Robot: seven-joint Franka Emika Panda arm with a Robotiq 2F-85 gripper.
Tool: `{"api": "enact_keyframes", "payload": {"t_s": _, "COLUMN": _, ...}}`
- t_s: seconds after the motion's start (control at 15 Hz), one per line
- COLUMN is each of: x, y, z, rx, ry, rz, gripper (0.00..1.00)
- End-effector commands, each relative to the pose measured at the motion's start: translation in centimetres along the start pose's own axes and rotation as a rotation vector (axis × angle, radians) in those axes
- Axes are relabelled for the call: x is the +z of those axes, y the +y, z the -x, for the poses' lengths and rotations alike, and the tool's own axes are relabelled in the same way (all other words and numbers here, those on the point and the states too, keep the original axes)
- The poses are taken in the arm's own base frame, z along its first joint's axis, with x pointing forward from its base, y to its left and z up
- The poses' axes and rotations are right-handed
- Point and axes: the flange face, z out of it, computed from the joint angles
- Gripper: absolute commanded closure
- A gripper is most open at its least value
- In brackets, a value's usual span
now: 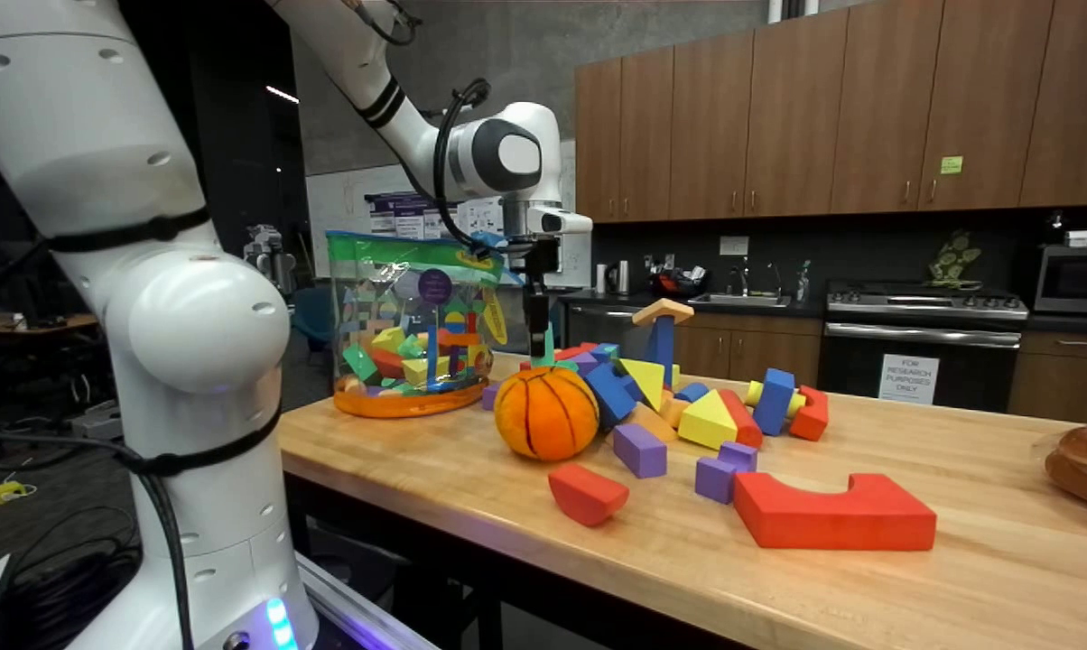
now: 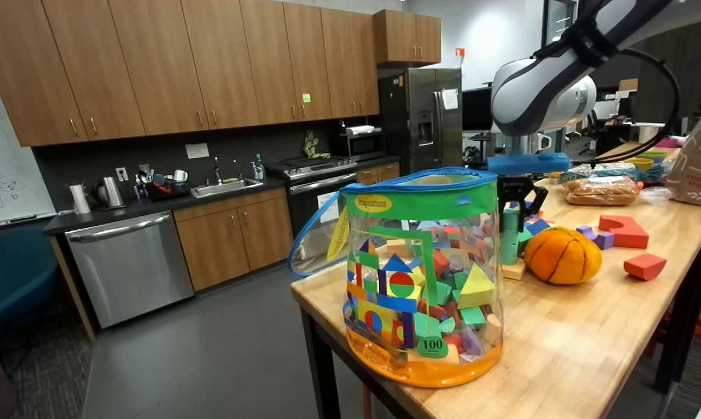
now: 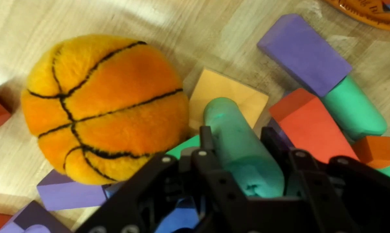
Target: Put one yellow block into the bag
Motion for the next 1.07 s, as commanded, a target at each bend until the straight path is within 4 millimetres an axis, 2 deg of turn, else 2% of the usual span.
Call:
{"api": "enact_keyframes", "payload": {"t_s": 0.0, "x": -2.2, "y": 1.4, "z": 0.7, "rx": -0.022, "ry": 0.059, "rz": 0.022, "gripper": 0.84}}
{"api": "enact_keyframes", "payload": {"t_s": 0.27, "x": -7.6, "y": 3.2, "z": 2.2, "rx": -0.065, "ry": 0.147, "rz": -0.012, "gripper": 0.84}}
{"api": "enact_keyframes", "payload": {"t_s": 0.67, "x": -16.3, "y": 6.0, "z": 5.9, "rx": -0.141, "ry": 0.253, "rz": -0.086, "gripper": 0.84}}
{"api": "enact_keyframes", "payload": {"t_s": 1.0, "x": -22.6, "y": 6.7, "z": 8.9, "rx": -0.199, "ry": 0.399, "rz": -0.148, "gripper": 0.84}}
